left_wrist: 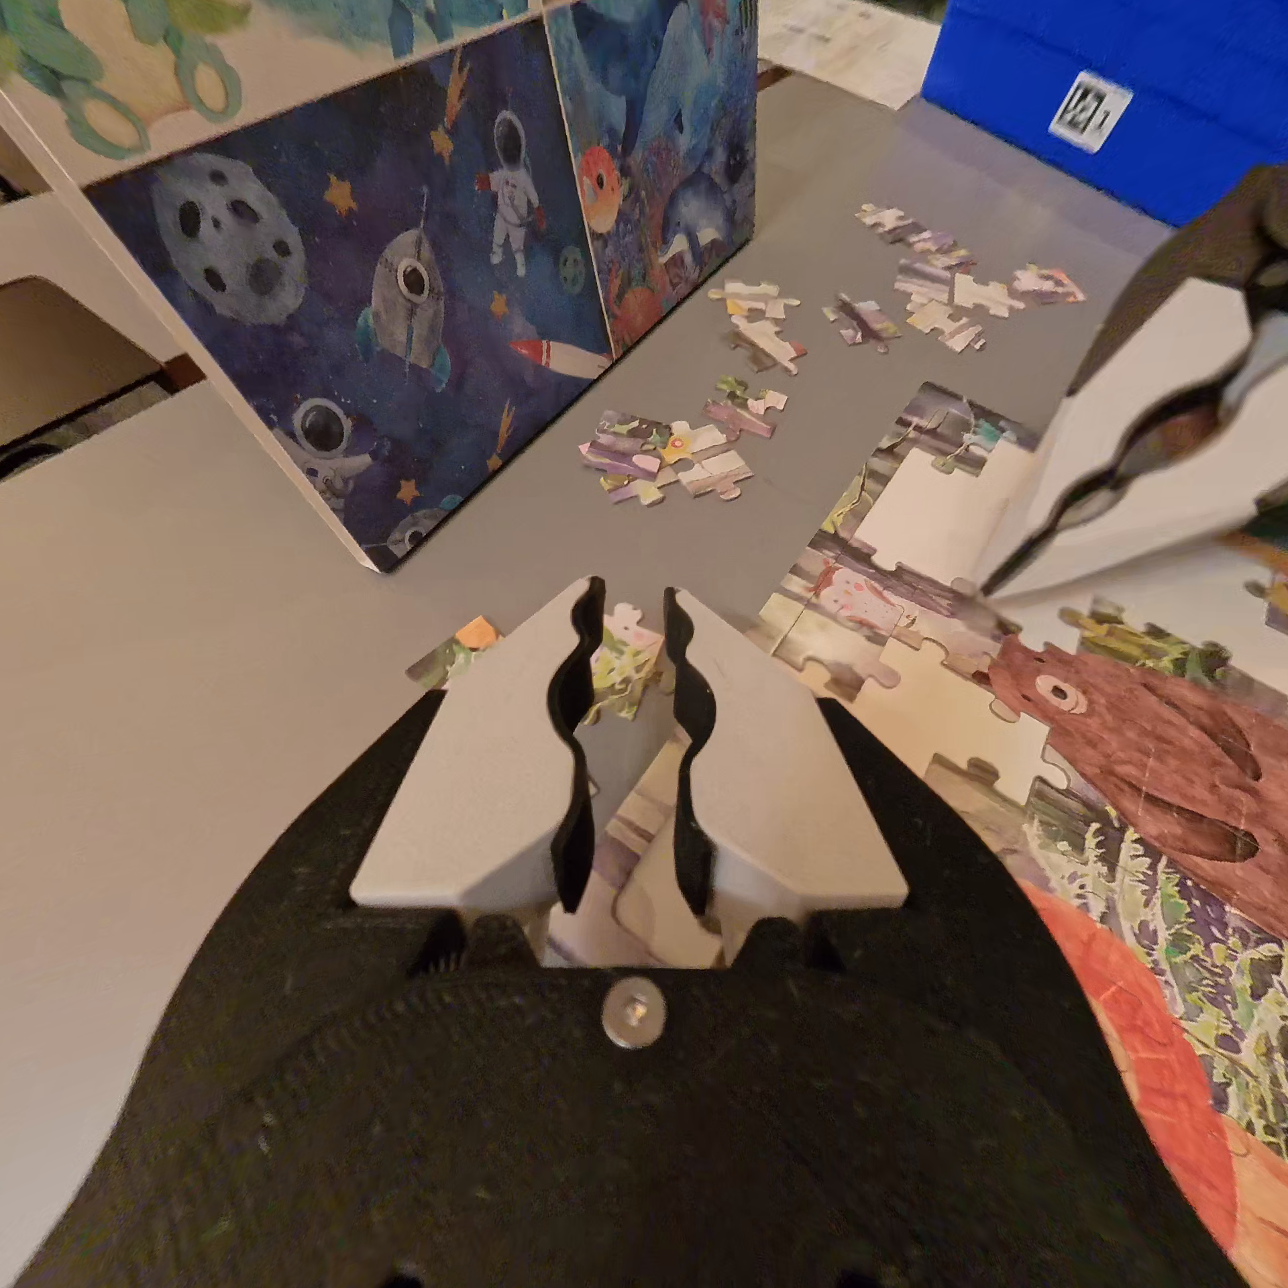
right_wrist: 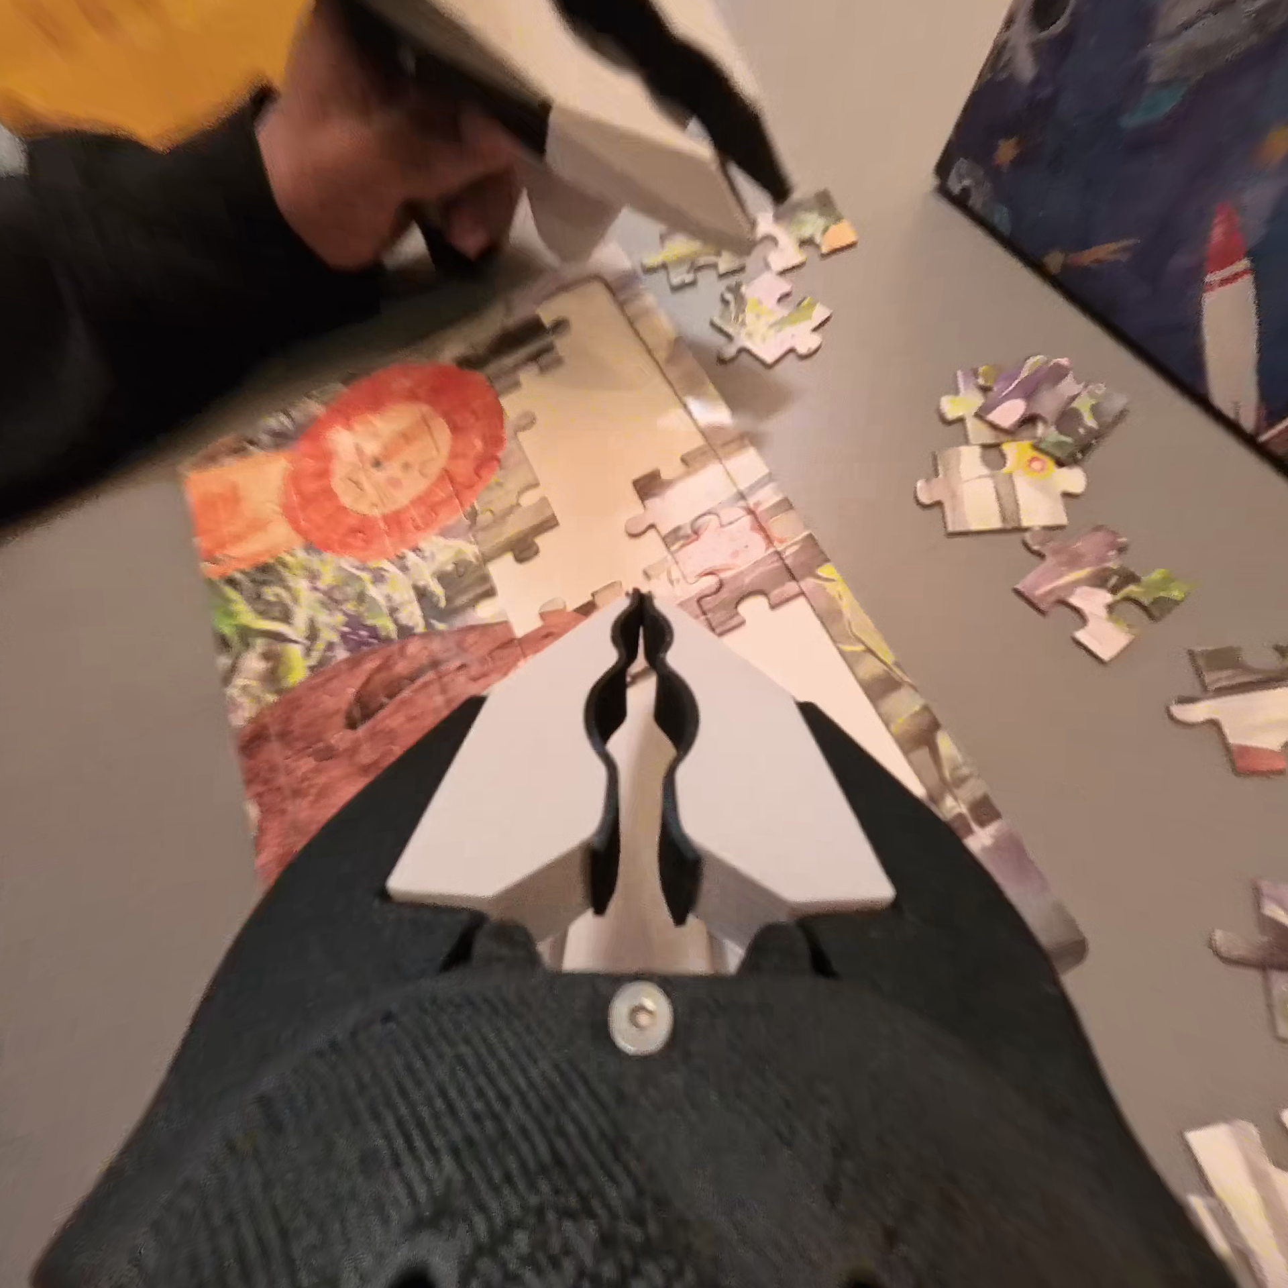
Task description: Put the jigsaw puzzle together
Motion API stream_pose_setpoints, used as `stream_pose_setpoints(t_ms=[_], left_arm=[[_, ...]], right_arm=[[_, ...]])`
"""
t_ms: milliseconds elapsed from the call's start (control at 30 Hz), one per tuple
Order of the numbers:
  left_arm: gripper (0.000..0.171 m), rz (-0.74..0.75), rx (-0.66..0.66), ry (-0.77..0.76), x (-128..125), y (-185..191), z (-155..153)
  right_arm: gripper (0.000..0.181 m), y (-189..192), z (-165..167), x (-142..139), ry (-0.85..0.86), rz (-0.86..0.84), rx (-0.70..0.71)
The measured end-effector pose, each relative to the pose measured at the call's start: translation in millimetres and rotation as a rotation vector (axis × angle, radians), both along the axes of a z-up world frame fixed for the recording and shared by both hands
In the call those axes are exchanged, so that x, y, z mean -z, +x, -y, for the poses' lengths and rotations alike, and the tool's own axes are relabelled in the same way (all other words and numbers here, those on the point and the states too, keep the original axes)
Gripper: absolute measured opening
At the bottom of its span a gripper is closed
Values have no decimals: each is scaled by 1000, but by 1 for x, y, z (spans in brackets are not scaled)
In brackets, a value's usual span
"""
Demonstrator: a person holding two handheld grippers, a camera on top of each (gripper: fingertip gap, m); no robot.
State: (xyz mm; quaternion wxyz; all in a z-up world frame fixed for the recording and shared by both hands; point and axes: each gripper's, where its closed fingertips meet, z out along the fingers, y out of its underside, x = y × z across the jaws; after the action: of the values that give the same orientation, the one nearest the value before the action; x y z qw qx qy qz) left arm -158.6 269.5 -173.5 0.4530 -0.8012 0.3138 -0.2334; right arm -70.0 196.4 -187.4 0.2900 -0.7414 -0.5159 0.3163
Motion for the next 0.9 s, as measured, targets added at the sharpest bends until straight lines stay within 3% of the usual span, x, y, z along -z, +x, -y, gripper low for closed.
stream_pose_setpoints(t_ms=[100, 200, 400, 500, 900], left_arm=[[15, 127, 68, -26, -19, 15, 15], [21, 222, 217, -166, -31, 43, 47], [20, 75, 338, -346, 2, 69, 82], [26, 80, 368, -407, 13, 77, 90], [18, -71, 305, -310, 25, 78, 84]], right_arm=[[0, 15, -8, -15, -92, -109, 15], [0, 26, -16, -10, -58, -76, 21], [0, 25, -10, 11, 45, 42, -41], [0, 21, -5, 15, 78, 58, -78], [2, 19, 10, 23, 85, 95, -172]])
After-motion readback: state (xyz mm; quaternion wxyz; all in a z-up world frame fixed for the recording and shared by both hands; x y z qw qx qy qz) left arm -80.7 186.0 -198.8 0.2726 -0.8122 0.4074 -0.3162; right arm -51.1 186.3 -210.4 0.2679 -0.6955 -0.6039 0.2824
